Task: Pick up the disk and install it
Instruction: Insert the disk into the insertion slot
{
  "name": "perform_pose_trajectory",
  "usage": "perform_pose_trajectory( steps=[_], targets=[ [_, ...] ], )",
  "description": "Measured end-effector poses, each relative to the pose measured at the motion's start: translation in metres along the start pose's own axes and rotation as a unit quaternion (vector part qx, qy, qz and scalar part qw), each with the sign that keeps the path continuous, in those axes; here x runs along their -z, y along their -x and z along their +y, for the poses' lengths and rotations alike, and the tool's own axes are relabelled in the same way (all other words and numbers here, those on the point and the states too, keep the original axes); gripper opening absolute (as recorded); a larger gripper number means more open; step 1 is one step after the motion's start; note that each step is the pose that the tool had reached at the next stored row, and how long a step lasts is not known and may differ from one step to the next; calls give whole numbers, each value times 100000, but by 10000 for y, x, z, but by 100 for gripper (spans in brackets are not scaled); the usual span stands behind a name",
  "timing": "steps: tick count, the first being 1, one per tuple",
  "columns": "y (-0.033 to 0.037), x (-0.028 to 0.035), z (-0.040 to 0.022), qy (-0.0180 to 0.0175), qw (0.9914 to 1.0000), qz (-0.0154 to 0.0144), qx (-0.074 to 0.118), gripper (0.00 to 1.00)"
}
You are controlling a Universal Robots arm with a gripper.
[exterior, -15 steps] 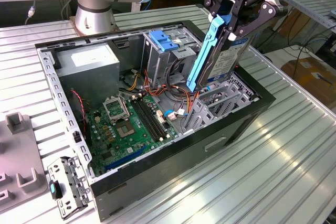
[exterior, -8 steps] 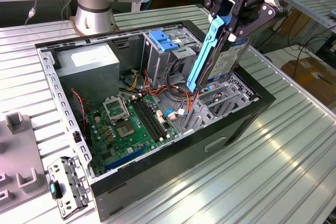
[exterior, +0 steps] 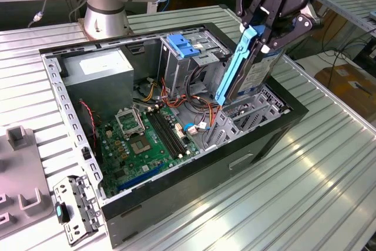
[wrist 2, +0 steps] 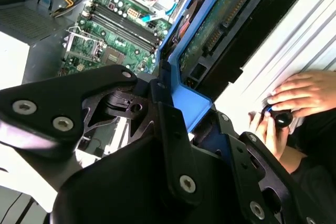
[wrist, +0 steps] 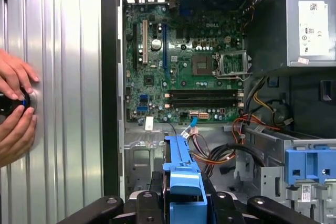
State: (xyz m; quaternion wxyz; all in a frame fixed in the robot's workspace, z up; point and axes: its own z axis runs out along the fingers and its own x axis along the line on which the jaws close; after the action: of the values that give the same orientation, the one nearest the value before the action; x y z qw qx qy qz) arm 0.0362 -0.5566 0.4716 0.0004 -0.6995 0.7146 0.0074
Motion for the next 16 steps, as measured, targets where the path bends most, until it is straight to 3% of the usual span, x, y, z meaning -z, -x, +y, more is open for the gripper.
perform_pose_trajectory(
  steps=[3, 8, 16],
  targets=[
    [-43, -53, -56, -2, 100000, -14, -4, 37],
    [-51, -143, -188, 0, 100000, -1, -43, 37],
    [-86, -235, -209, 1, 100000, 6, -62, 37]
  ],
)
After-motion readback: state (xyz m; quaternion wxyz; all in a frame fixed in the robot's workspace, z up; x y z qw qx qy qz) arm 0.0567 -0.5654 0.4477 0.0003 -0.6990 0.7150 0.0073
